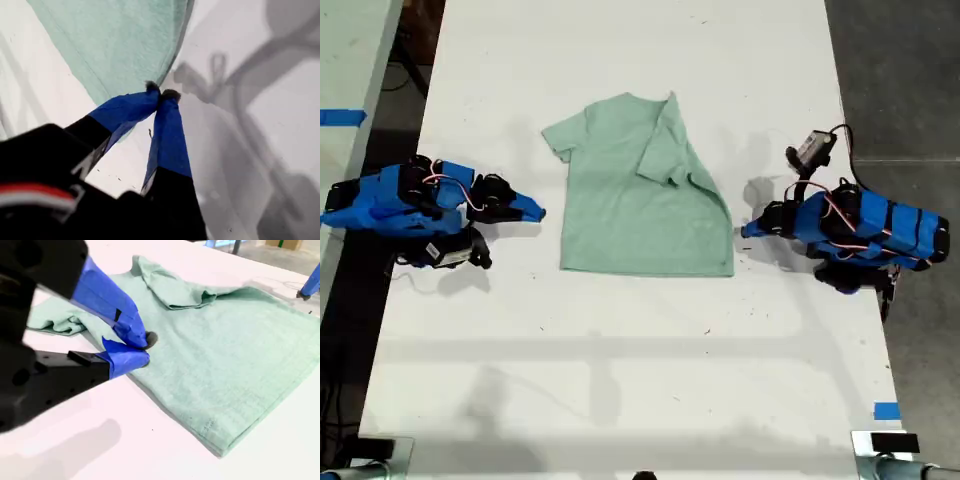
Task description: Fold t shirt
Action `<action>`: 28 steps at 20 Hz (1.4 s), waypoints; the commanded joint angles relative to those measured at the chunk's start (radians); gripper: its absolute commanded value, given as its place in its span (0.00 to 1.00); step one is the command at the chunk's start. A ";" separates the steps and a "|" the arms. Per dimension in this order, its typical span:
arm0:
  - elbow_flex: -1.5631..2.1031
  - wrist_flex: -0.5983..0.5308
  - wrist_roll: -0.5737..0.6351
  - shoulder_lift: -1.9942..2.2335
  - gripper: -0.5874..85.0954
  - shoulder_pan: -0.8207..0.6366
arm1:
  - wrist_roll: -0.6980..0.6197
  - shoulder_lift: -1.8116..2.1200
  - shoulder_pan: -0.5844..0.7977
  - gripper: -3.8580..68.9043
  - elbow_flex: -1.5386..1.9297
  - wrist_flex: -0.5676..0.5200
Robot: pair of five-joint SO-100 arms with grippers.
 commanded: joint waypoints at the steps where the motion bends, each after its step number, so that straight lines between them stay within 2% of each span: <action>1: 0.006 -0.014 -0.006 0.008 0.01 0.040 | 0.028 0.011 -0.029 0.10 0.054 0.003; 7: 0.005 -0.025 0.069 0.008 0.01 0.021 | 0.055 0.011 -0.028 0.09 0.057 -0.002; 15: 0.008 -0.034 0.069 0.008 0.01 0.048 | 0.025 0.011 -0.005 0.09 0.057 -0.006; 18: 0.006 -0.023 0.071 0.008 0.01 0.029 | 0.071 0.011 -0.011 0.09 0.055 -0.002; 28: 0.008 -0.044 0.080 0.008 0.01 0.055 | 0.029 0.011 -0.075 0.08 0.061 -0.017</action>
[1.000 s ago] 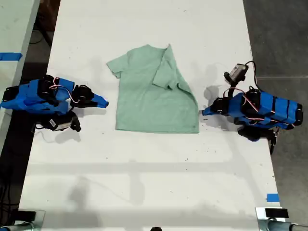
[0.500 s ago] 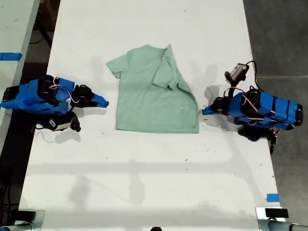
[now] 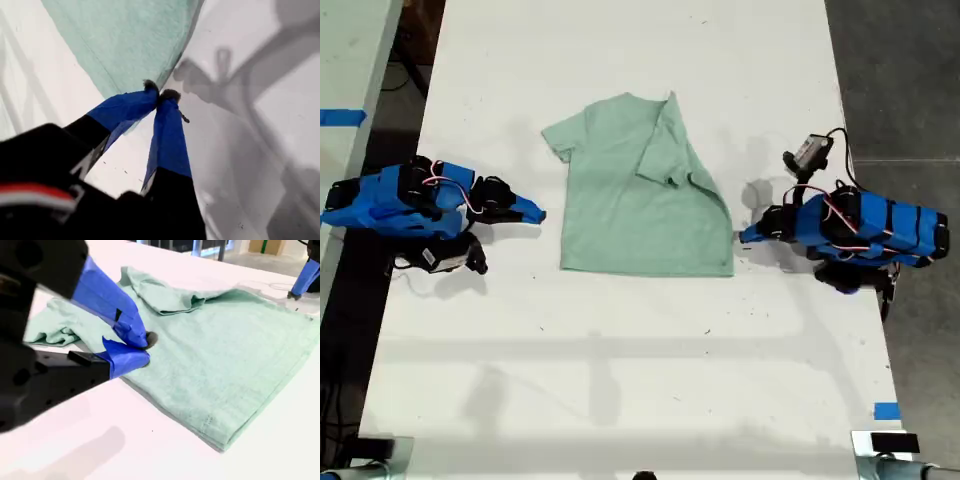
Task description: Fold t shirt
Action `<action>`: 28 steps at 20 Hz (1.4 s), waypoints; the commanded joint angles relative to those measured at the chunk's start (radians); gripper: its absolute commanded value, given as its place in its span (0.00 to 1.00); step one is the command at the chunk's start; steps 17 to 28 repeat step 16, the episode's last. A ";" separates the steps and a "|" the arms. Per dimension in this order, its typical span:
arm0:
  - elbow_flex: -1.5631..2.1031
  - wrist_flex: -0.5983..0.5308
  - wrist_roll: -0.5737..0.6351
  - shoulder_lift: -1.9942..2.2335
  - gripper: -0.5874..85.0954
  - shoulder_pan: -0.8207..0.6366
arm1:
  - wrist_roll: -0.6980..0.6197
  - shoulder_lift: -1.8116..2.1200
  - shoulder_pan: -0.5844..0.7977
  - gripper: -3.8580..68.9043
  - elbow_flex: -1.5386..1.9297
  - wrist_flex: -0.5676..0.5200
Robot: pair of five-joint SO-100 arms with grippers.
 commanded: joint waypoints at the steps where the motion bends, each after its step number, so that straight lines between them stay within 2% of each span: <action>1: 0.008 -0.035 0.006 0.008 0.01 0.035 | -0.032 0.011 -0.015 0.08 0.057 -0.021; 4: 0.008 -0.025 -0.021 0.008 0.01 0.055 | -0.054 0.011 -0.021 0.08 0.057 -0.032; 6: 0.008 -0.028 -0.026 0.008 0.06 0.067 | -0.067 0.011 -0.023 0.08 0.057 -0.038; 8: 0.008 -0.028 -0.018 0.008 0.01 0.058 | -0.075 0.011 -0.023 0.08 0.057 -0.041; 14: 0.002 0.015 -0.028 0.008 0.01 0.044 | -0.063 0.011 -0.026 0.08 0.057 -0.037; 16: 0.002 0.018 -0.028 0.008 0.01 0.037 | -0.031 0.011 -0.023 0.08 0.055 -0.023; 28: 0.002 0.018 -0.028 0.008 0.01 0.037 | -0.031 0.011 -0.023 0.08 0.055 -0.023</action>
